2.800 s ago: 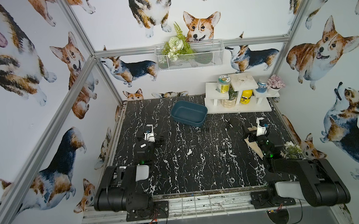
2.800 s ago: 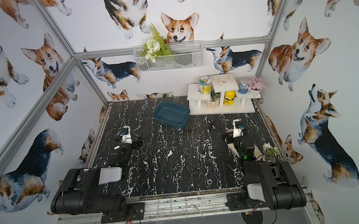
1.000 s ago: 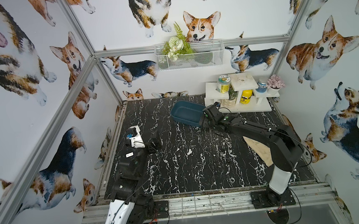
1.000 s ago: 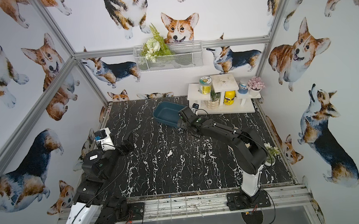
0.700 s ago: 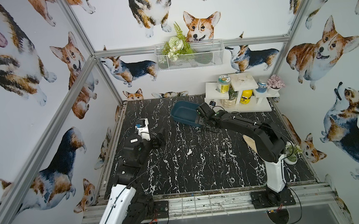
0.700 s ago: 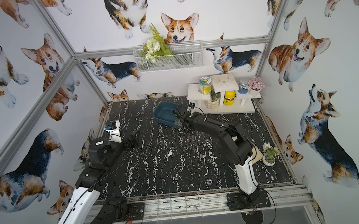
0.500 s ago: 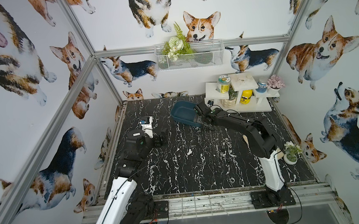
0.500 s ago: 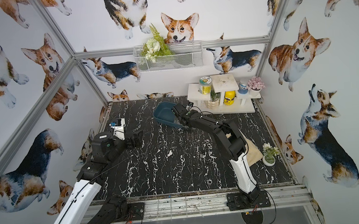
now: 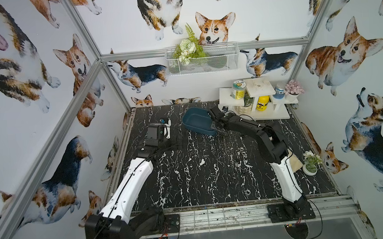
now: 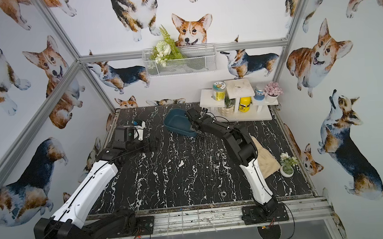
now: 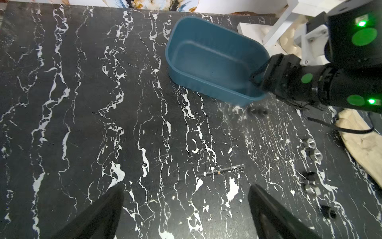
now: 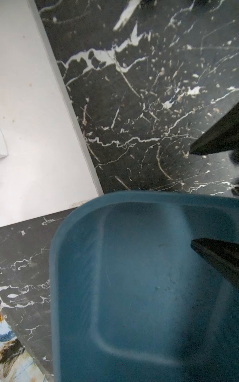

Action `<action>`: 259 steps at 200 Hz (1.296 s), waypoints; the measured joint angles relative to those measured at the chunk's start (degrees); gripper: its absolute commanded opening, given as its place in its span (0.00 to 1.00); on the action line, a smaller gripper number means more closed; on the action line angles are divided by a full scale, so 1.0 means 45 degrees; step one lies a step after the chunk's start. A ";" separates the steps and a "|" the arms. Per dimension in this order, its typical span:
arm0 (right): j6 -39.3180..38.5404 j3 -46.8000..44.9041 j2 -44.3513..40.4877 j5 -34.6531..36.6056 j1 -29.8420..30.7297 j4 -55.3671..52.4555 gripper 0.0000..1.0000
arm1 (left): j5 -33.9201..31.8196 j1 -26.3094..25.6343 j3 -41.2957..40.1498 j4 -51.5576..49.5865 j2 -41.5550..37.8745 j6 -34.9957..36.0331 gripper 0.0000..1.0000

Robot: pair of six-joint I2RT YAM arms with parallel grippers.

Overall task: Put the nuts on the desktop into the storage box
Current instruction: Pick up the storage box at the center of the board.

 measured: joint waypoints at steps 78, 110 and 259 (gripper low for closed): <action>-0.0471 0.0379 0.0296 -0.0355 -0.0204 -0.0034 0.30 | 0.1224 0.0005 -0.0223 0.0248 0.0257 -0.0194 1.00; -0.0889 0.0437 0.0287 -0.0636 -0.0253 -0.0044 0.18 | 0.1171 0.0015 -0.0253 0.0345 0.0092 -0.0481 1.00; -0.4124 0.0277 -0.2021 -0.3424 0.0588 0.0291 0.00 | -0.1637 0.0393 0.0563 0.0019 -0.2637 -0.2147 1.00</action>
